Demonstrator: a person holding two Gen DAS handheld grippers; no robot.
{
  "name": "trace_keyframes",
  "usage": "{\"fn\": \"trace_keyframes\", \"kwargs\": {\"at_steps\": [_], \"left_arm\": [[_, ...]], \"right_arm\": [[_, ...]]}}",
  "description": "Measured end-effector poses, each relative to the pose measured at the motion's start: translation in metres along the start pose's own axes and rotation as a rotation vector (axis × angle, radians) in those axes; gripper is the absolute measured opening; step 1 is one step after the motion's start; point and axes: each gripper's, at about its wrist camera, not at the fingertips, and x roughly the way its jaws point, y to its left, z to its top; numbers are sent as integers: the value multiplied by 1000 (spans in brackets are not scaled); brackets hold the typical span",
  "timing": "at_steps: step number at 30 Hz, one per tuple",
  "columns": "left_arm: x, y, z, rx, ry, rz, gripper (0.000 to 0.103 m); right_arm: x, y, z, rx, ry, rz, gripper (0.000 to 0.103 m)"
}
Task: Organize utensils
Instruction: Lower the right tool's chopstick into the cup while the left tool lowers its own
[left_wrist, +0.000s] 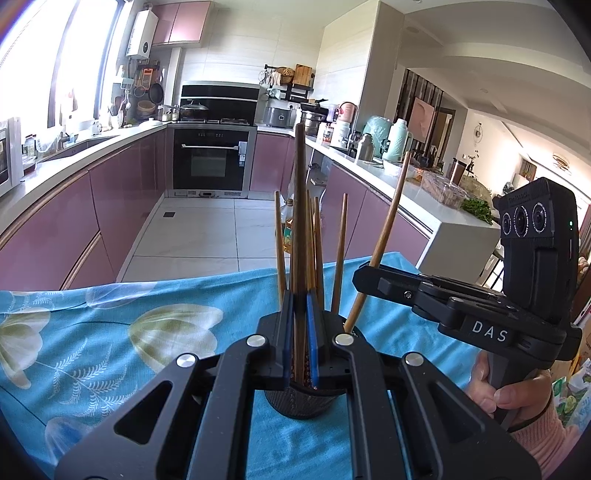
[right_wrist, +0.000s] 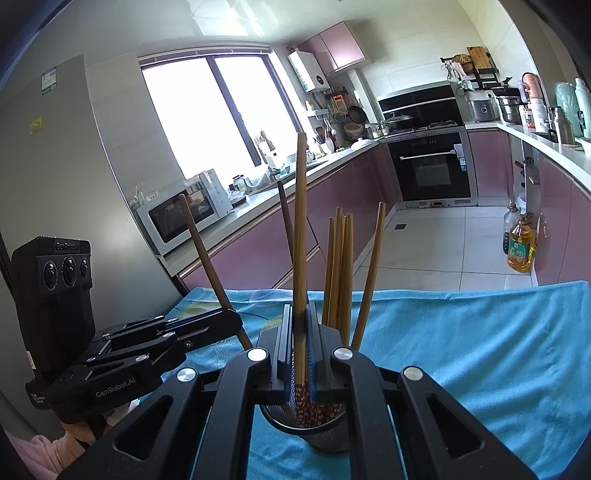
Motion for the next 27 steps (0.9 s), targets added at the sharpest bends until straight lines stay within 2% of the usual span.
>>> {"fn": "trace_keyframes", "kwargs": {"at_steps": [27], "left_arm": [[17, 7, -9, -3, 12, 24, 8]], "right_arm": [[12, -5, -10, 10, 48, -7, 6]]}}
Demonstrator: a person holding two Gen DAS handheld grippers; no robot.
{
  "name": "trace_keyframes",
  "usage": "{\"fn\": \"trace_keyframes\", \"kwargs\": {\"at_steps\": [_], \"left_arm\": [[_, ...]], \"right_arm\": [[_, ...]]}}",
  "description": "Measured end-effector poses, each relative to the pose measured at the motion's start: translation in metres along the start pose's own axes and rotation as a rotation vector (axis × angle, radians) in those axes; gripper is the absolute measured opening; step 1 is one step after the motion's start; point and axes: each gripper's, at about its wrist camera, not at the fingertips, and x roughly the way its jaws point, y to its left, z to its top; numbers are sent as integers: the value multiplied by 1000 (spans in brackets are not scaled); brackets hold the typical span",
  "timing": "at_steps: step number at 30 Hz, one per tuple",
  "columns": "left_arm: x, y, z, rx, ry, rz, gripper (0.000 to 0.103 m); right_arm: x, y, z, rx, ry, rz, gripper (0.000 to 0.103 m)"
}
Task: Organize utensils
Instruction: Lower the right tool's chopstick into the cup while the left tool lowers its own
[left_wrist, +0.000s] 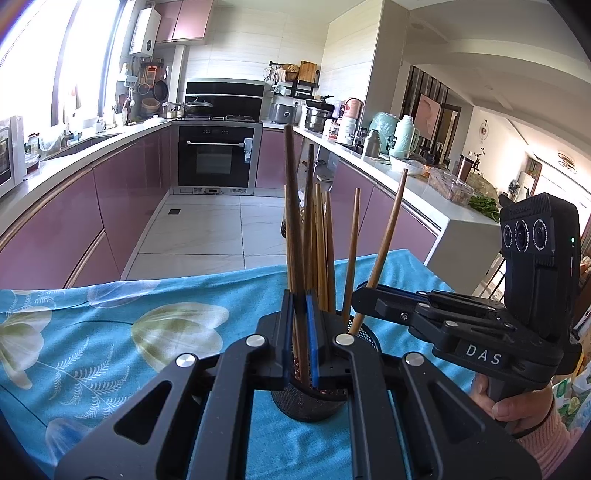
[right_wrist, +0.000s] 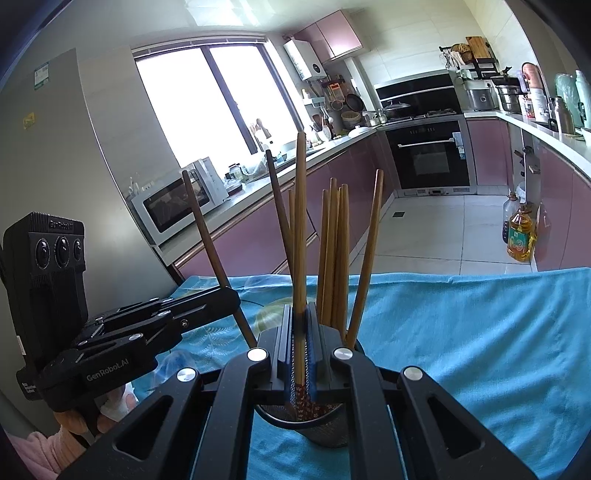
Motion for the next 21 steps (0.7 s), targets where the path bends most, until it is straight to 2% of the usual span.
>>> {"fn": "trace_keyframes", "kwargs": {"at_steps": [21], "left_arm": [[28, 7, 6, 5, 47, 19, 9]], "right_arm": [[15, -7, 2, 26, 25, -14, 6]]}}
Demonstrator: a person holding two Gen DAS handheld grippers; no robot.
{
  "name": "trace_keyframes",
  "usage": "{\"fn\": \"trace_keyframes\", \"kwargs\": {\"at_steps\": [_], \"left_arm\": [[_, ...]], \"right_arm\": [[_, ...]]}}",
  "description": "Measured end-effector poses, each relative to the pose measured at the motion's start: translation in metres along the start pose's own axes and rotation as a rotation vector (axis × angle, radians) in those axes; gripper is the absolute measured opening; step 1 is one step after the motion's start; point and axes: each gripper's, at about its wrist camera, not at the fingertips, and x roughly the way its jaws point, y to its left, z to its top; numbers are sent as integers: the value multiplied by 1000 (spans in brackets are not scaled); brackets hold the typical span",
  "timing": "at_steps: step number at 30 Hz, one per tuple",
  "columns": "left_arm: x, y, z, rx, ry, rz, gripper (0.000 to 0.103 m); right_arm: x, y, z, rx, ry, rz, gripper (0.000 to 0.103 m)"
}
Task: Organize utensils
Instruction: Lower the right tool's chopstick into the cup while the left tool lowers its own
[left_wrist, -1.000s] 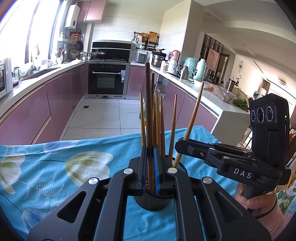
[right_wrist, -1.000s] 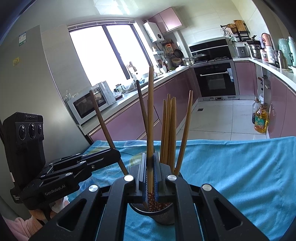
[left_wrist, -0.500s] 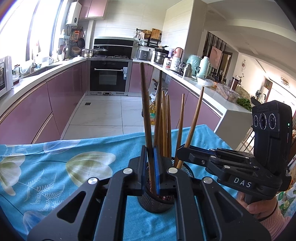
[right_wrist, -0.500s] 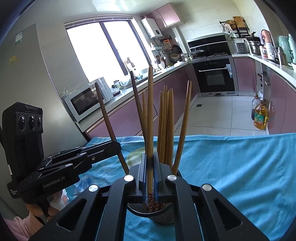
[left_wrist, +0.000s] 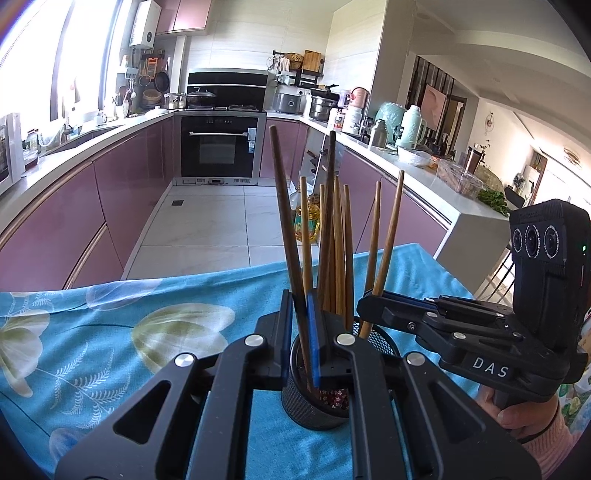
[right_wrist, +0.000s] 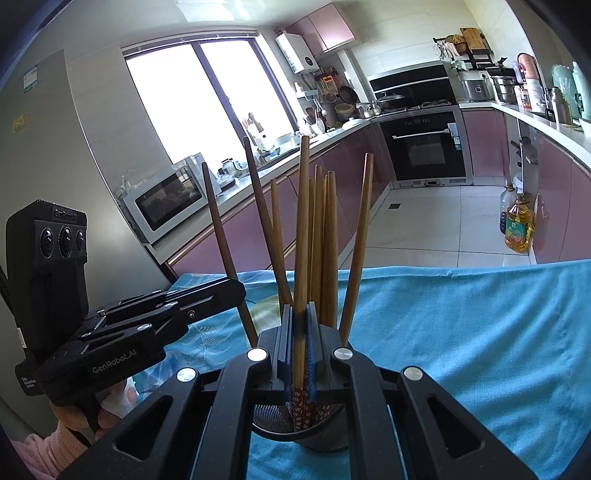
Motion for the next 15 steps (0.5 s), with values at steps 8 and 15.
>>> {"fn": "trace_keyframes", "kwargs": {"at_steps": [8, 15], "left_arm": [[14, 3, -1, -12, 32, 1, 9], [18, 5, -2, -15, 35, 0, 9]], "right_arm": [[3, -4, 1, 19, 3, -7, 7], [4, -5, 2, 21, 5, -6, 7]]}}
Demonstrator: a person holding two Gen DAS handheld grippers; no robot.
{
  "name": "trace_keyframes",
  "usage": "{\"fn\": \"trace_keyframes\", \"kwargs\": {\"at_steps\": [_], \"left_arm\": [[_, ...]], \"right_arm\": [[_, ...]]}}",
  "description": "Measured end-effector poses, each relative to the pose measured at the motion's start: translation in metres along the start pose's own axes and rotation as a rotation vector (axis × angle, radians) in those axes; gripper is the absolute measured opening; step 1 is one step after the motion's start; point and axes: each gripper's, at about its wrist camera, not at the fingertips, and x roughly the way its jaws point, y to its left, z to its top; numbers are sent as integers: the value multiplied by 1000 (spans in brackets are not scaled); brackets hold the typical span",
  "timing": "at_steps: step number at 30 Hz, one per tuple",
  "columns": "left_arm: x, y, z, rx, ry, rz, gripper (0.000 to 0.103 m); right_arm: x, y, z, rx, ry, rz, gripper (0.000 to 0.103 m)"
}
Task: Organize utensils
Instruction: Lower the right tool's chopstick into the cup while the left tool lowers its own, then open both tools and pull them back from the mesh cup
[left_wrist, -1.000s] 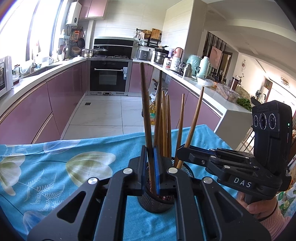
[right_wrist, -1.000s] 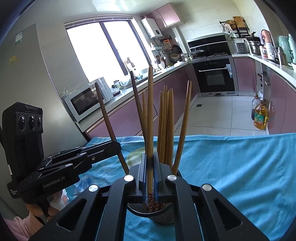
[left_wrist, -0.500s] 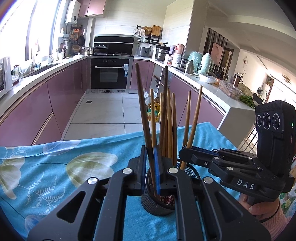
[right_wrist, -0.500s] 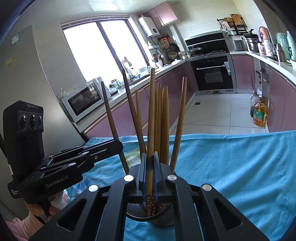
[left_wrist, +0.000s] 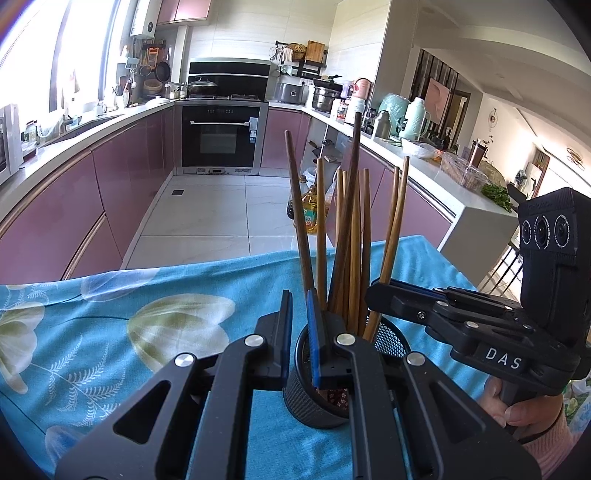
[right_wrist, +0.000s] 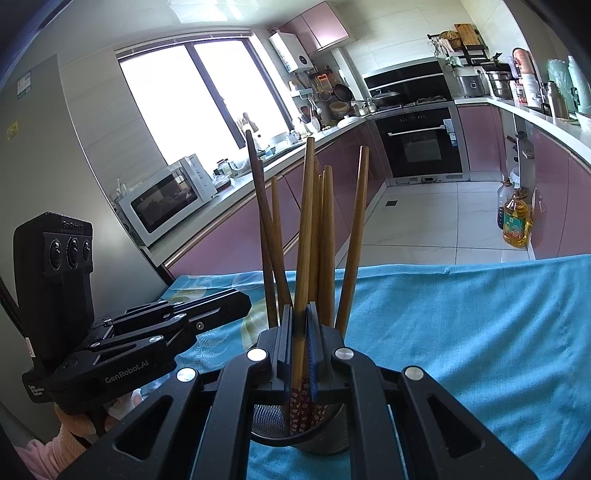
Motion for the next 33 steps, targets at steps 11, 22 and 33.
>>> {"fn": "trace_keyframes", "kwargs": {"at_steps": [11, 22, 33], "left_arm": [[3, 2, -8, -12, 6, -4, 9], [-6, -1, -20, -8, -19, 28, 28], [-40, -9, -44, 31, -113, 136, 75]], "right_arm": [[-1, 3, 1, -5, -6, -9, 8], [-7, 10, -5, -35, -13, -29, 23], [-37, 25, -27, -162, -74, -153, 65]]}}
